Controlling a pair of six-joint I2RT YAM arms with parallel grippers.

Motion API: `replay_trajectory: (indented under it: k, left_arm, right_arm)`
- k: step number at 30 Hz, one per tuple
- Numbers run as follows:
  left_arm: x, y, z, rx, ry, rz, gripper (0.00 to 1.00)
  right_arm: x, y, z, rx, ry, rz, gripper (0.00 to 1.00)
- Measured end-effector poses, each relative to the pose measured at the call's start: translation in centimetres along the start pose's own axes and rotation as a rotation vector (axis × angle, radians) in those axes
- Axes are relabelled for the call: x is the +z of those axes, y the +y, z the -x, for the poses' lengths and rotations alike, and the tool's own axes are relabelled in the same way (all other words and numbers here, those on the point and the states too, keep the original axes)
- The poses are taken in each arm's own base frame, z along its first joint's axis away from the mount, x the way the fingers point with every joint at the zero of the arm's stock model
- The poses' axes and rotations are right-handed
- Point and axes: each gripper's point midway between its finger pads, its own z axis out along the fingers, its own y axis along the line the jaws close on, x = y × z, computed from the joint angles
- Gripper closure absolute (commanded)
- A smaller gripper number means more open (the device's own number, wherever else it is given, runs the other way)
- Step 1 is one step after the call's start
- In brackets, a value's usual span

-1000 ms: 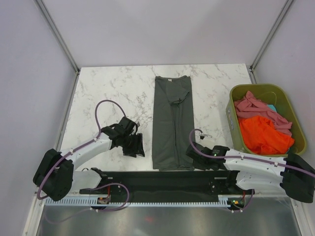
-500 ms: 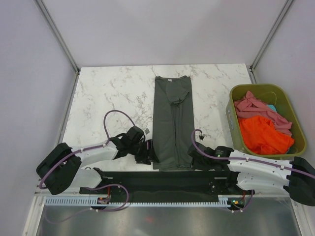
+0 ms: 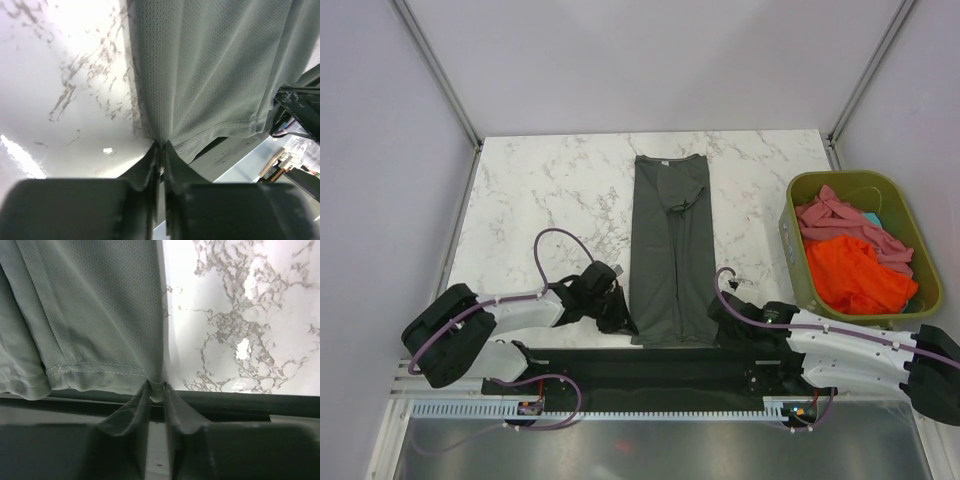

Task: Fold and stack the t-shirts
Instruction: Fold the tshirt

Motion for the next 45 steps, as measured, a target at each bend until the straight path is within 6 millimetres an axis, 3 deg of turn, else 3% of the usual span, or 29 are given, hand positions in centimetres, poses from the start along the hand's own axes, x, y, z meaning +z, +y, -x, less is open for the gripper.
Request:
replay_trajectory:
  k: [3,5,7,8,11,17,23,33,37,38,45]
  left_arm:
    - [-0.1,0.4,-0.1,-0.001,-0.005,0.023,0.98]
    - [-0.3,0.6,-0.1,0.002,-0.015,0.04,0.98]
    - [-0.7,0.9,-0.1,0.002,-0.027,0.059,0.89]
    - [-0.8,1.0,-0.1,0.002,-0.028,0.064,0.76]
    - [-1.0,0.8,-0.2,0.005,-0.027,0.063,0.54]
    - [-1.6,0.2,-0.2,0.021,-0.044,0.05,0.48]
    - [-1.9,0.4,-0.5,0.027,-0.051,0.049,0.57]
    - [-1.5,1.0,-1.5,0.021,-0.034,0.079,0.64]
    - [-1.3,1.2,-1.7,0.011,-0.028,0.09,0.86]
    - [-1.3,1.3,-1.8,0.008,-0.024,0.094,0.96]
    - [-1.4,1.0,-1.9,-0.011,-0.025,0.089,0.98]
  right_arm:
    - [-0.1,0.3,0.0,0.001,0.001,0.017,1.0]
    - [-0.2,0.5,0.1,0.002,0.001,0.028,1.0]
    - [-0.3,0.7,0.1,0.003,0.001,0.041,1.0]
    - [-0.4,0.8,0.1,0.003,0.0,0.048,1.0]
    - [-0.6,1.0,0.1,0.002,0.001,0.064,1.0]
    - [-0.9,1.2,0.1,0.0,0.0,0.089,0.98]
    - [-0.9,1.1,0.0,0.0,0.002,0.099,0.99]
    - [-1.1,1.3,-0.1,0.002,0.006,0.114,1.0]
    - [-1.1,1.3,-0.1,0.002,0.007,0.115,1.0]
    - [-1.1,1.3,-0.1,0.002,0.007,0.116,1.0]
    - [-1.3,1.4,0.0,-0.002,0.001,0.119,1.0]
